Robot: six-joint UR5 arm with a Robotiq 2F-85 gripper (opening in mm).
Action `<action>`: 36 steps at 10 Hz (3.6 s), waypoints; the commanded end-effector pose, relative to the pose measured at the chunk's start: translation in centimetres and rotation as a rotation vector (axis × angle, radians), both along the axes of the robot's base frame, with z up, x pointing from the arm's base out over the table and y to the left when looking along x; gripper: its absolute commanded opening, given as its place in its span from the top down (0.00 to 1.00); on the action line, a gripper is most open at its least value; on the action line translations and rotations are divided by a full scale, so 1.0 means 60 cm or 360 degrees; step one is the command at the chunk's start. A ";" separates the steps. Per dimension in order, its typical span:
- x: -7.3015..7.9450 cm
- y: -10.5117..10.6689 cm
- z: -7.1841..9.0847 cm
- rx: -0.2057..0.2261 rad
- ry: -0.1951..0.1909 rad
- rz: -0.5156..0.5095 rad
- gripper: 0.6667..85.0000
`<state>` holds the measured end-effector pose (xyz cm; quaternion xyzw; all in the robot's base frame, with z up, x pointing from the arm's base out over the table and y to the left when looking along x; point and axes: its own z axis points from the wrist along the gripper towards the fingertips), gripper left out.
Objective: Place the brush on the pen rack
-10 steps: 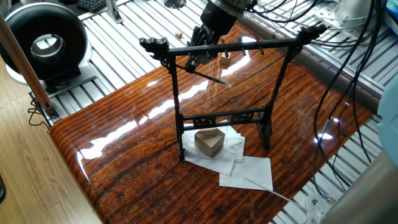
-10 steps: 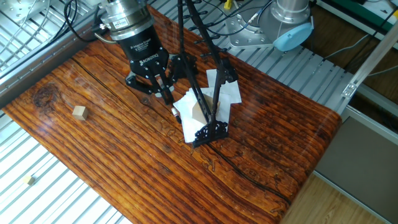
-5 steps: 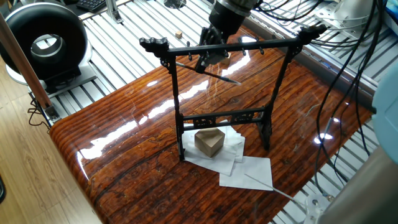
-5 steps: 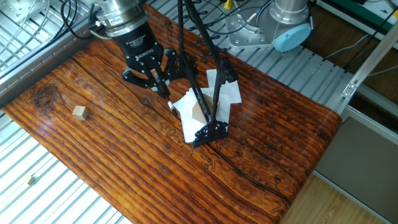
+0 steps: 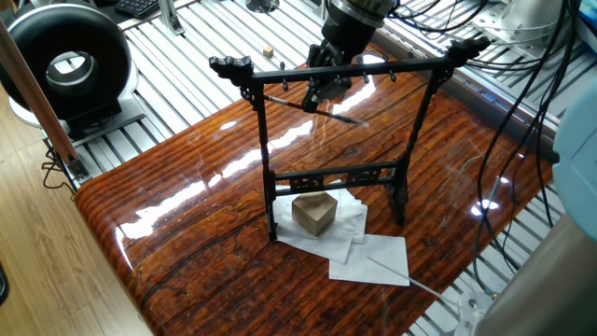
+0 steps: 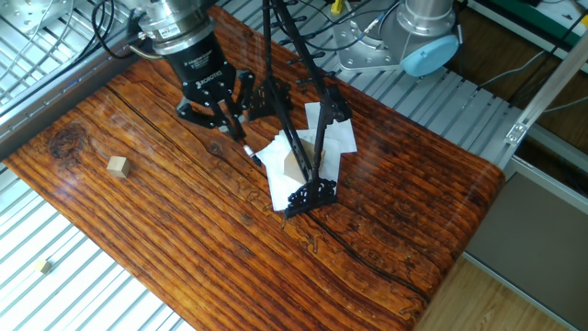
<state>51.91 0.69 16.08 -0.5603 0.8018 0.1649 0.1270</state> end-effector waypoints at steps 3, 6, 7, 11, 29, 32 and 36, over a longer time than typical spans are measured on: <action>-0.020 -0.044 -0.016 -0.0208 0.0065 0.0132 1.00; -0.035 -0.002 0.007 -0.0039 0.0129 0.0105 1.00; -0.038 0.005 0.015 0.0002 0.0145 0.0093 1.00; -0.052 0.055 0.044 0.0215 0.0234 0.0031 1.00; -0.049 0.069 0.032 0.0286 0.0341 0.0080 1.00; -0.055 0.071 0.034 0.0325 0.0389 0.0122 1.00; -0.049 0.070 0.029 0.0319 0.0396 0.0099 1.00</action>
